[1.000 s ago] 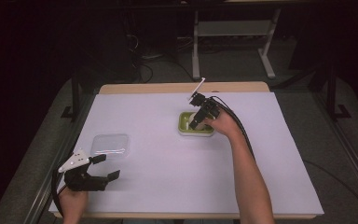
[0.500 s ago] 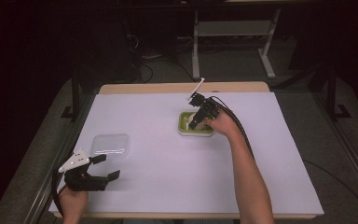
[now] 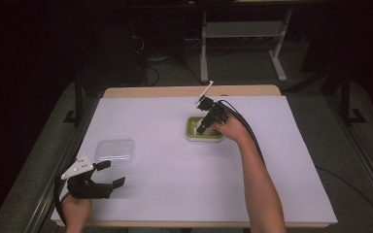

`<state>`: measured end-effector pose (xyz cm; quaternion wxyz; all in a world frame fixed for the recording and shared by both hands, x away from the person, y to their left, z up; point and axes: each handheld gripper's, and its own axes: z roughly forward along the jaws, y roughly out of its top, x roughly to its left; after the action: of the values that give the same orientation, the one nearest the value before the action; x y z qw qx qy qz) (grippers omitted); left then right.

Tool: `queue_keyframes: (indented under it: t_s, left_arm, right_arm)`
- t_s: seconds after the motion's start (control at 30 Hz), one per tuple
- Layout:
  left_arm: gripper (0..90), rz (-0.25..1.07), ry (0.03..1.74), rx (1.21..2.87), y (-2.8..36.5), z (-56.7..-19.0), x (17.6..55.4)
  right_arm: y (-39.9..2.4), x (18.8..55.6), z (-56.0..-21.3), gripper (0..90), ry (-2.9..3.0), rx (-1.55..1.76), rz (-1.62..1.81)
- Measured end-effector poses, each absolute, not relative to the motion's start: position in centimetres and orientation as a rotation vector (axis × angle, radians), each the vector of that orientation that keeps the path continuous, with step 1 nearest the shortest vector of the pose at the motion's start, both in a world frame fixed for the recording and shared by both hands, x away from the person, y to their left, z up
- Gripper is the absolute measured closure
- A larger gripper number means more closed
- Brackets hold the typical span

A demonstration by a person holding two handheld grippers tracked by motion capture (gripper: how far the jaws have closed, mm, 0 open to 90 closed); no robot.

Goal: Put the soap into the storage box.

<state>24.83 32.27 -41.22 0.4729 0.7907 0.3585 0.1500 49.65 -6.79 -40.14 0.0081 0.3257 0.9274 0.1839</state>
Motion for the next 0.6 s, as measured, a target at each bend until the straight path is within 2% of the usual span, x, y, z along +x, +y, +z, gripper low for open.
queue_keyframes:
  t_s: [0.6]
  left_arm:
    - [13.0,0.367,0.874,1.941,32.2,-41.22,24.86]
  right_arm:
    - [-7.39,49.32,-39.22,25.2,2.879,1.027,0.615]
